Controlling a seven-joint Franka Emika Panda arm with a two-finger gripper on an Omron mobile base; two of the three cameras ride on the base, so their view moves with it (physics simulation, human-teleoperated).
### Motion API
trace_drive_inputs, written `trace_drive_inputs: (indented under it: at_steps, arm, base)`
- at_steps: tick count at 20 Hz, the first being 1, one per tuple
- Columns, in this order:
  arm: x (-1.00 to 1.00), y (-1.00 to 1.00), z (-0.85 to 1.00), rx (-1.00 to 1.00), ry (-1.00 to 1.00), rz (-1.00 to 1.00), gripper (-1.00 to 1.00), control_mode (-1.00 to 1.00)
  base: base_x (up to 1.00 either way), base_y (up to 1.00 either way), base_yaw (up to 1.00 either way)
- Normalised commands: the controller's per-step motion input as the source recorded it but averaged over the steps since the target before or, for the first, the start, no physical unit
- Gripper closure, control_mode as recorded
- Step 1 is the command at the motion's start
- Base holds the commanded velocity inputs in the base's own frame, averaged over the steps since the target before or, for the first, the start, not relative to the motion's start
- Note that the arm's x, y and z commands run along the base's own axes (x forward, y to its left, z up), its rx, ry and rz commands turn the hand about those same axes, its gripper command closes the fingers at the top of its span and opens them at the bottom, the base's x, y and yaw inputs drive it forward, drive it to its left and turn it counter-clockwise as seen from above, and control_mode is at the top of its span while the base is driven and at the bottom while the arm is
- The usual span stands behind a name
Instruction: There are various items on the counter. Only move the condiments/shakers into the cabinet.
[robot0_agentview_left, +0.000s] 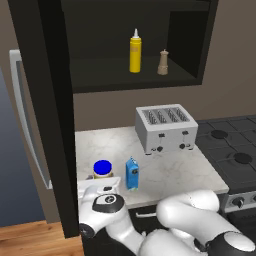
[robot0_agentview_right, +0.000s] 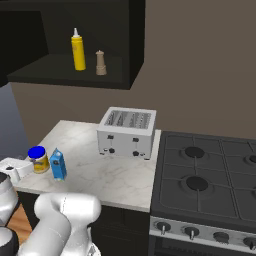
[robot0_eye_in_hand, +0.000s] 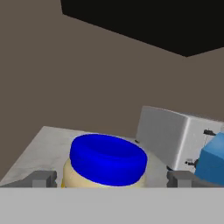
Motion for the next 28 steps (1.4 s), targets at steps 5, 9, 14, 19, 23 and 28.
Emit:
trace_drive_inputs:
  at_steps: [5, 9, 14, 19, 23, 28]
  arm:
    - [0.24, 0.23, -0.27, -0.06, 0.00, 0.02, -1.00, -1.00]
    - [0.21, 0.06, -0.13, -0.01, 0.00, 0.00, -1.00, -1.00]
    - [0.12, 0.00, -0.03, 0.00, 0.00, 0.00, -1.00, -1.00]
    - [-0.06, 0.00, 0.00, 0.00, -0.04, 0.00, -1.00, -1.00]
    - [-0.08, 0.00, 0.00, 0.00, -0.04, 0.00, -1.00, -1.00]
    - [0.00, -0.02, 0.00, 0.00, 0.00, 0.00, -1.00, -1.00]
  base:
    - [0.00, 0.00, 0.00]
    - [0.00, 0.00, 0.00]
    - [0.00, 0.00, 0.00]
    - [0.00, 0.00, 0.00]
    - [0.00, 0.00, 0.00]
    - [0.00, 0.00, 0.00]
